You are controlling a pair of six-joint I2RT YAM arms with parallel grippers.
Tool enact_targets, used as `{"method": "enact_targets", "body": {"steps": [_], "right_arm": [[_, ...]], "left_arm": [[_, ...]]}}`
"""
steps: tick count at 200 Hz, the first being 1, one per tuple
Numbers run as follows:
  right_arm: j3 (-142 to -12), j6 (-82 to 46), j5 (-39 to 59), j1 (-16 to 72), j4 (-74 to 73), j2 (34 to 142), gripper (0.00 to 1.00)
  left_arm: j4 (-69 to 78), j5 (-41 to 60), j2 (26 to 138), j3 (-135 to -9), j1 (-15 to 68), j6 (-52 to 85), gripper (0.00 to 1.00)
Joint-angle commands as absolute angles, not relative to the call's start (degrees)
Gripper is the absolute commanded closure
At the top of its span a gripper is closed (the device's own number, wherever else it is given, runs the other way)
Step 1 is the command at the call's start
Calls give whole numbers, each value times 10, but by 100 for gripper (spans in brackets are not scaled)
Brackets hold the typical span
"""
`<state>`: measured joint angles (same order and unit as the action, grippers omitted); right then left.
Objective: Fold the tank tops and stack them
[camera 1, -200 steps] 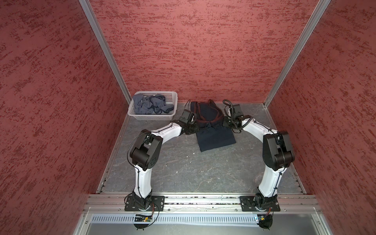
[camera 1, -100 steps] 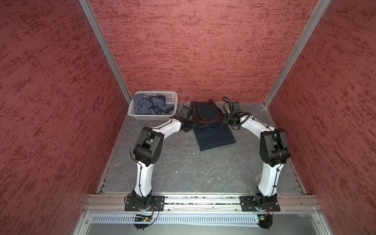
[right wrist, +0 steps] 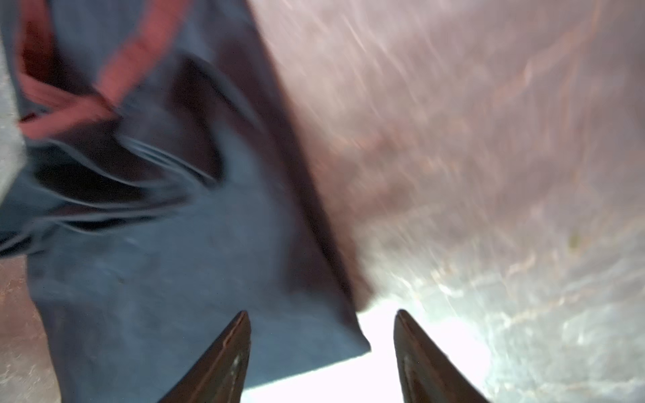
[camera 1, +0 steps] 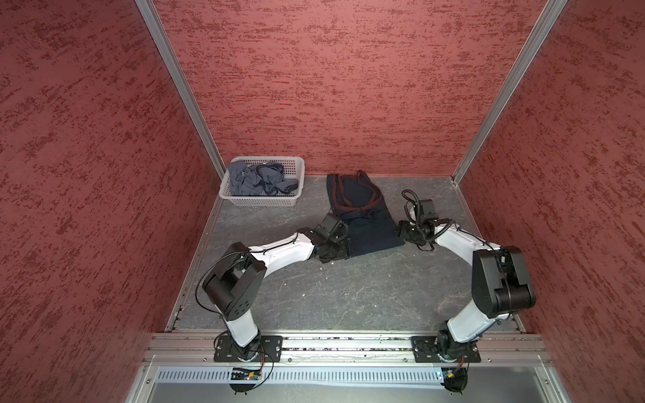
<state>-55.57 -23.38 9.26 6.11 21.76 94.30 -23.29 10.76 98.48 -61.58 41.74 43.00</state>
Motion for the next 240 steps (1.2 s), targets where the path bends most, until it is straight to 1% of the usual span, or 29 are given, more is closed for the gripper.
{"method": "enact_targets", "body": {"steps": [1,35,67,79,100,117,143,153,165,185,211,216,226,231,240], "right_arm": [[-537,-251,160,50,160,941,34],[-528,-256,181,48,128,975,37],[-526,-256,190,50,115,999,48],[-523,-257,186,53,117,1003,52],[-509,-261,178,59,124,994,62],[-487,-267,167,72,129,975,68],[-441,-285,165,97,142,939,74],[-413,-297,161,109,148,914,75],[-384,-310,151,127,165,878,75],[-330,-338,133,159,202,801,75],[-280,-380,140,201,248,712,74],[-279,-386,138,207,261,696,70],[-286,-391,126,214,290,668,57],[-294,-390,116,214,306,654,51],[-314,-383,86,215,334,636,44]], "left_arm": [[-189,120,998,-607,418,460,22],[-132,131,1027,-605,414,464,26],[-116,142,1064,-623,405,462,33],[-113,143,1071,-627,402,462,37],[-117,138,1072,-625,399,457,46],[-123,129,1060,-618,400,447,57],[-132,125,1027,-587,402,438,72],[-142,121,1008,-567,405,437,75],[-157,114,972,-536,411,436,77],[-190,98,903,-478,432,440,77],[-217,96,828,-417,471,459,76],[-223,96,816,-412,479,462,74],[-231,94,798,-407,490,465,67],[-236,91,790,-408,493,465,61],[-250,82,774,-412,491,463,49]]}}
